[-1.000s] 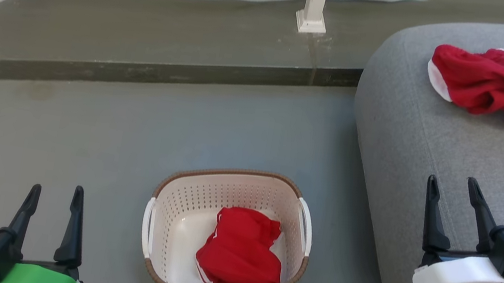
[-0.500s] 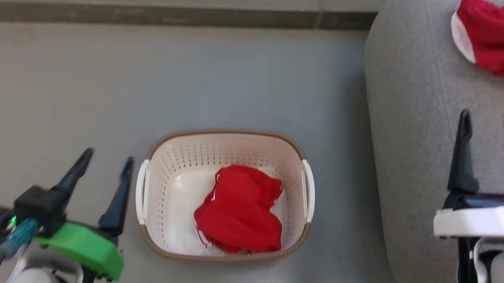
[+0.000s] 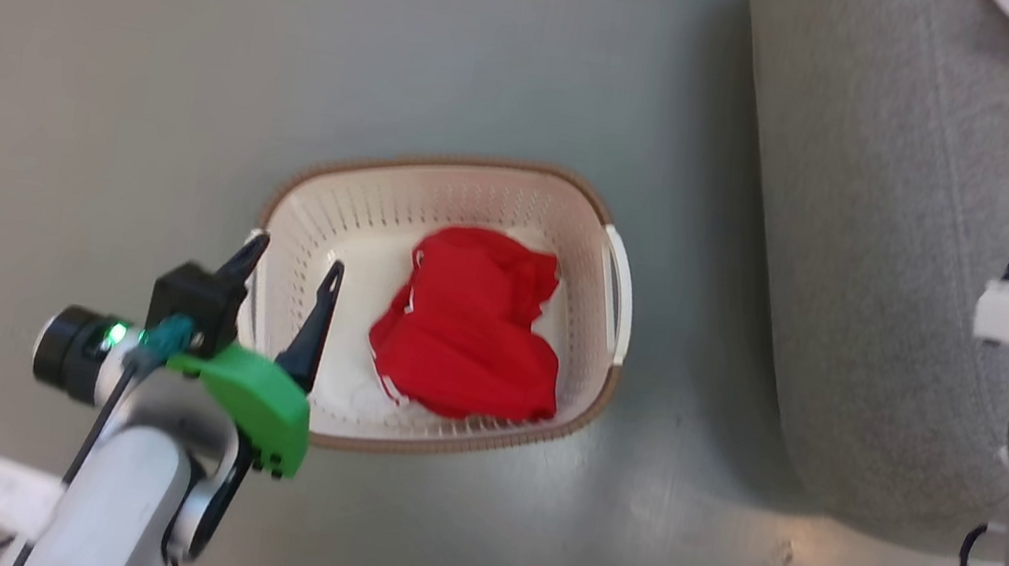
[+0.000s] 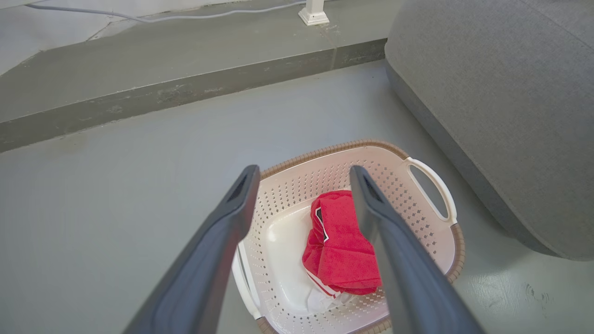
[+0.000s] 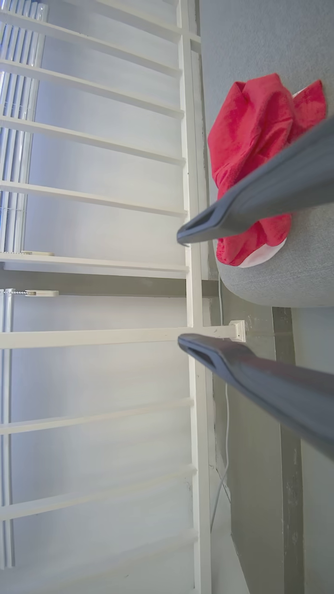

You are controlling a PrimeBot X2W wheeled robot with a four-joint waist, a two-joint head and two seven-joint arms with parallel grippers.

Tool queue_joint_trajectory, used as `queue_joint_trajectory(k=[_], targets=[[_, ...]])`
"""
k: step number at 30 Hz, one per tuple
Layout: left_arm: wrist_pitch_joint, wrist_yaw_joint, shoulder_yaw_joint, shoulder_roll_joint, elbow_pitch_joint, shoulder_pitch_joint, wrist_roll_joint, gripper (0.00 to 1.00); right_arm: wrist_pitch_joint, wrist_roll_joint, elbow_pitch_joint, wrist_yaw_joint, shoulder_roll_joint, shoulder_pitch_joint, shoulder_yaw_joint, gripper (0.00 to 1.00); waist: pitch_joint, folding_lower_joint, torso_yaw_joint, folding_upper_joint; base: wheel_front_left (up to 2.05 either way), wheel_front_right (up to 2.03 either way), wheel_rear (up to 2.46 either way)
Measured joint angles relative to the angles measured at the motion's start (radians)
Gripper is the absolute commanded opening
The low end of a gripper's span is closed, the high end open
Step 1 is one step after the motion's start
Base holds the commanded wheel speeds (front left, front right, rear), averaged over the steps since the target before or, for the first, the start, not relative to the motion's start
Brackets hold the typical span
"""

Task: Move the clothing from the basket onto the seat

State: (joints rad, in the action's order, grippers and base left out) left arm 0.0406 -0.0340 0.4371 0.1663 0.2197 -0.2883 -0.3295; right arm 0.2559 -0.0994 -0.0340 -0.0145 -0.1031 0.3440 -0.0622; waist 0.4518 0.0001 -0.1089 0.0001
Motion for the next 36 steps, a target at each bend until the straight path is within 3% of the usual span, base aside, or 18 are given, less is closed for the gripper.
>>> queue_joint_trajectory(k=[24, 36], targets=[[-0.111, 0.077, 0.113, -0.029, 0.262, -0.358, 0.129, 1.00, 0.000, -0.023, -0.137, 0.004, 0.001, 0.267, 0.014, 1.00, 0.342, 0.0000, -0.072, 0.0000, 0.00, 0.00, 0.00], [-0.130, 0.113, 0.165, -0.030, 0.416, -0.418, 0.177, 1.00, 0.000, -0.022, -0.131, 0.004, 0.022, 0.310, 0.048, 1.00, 0.443, 0.0000, -0.121, 0.0000, 0.00, 0.00, 0.00]])
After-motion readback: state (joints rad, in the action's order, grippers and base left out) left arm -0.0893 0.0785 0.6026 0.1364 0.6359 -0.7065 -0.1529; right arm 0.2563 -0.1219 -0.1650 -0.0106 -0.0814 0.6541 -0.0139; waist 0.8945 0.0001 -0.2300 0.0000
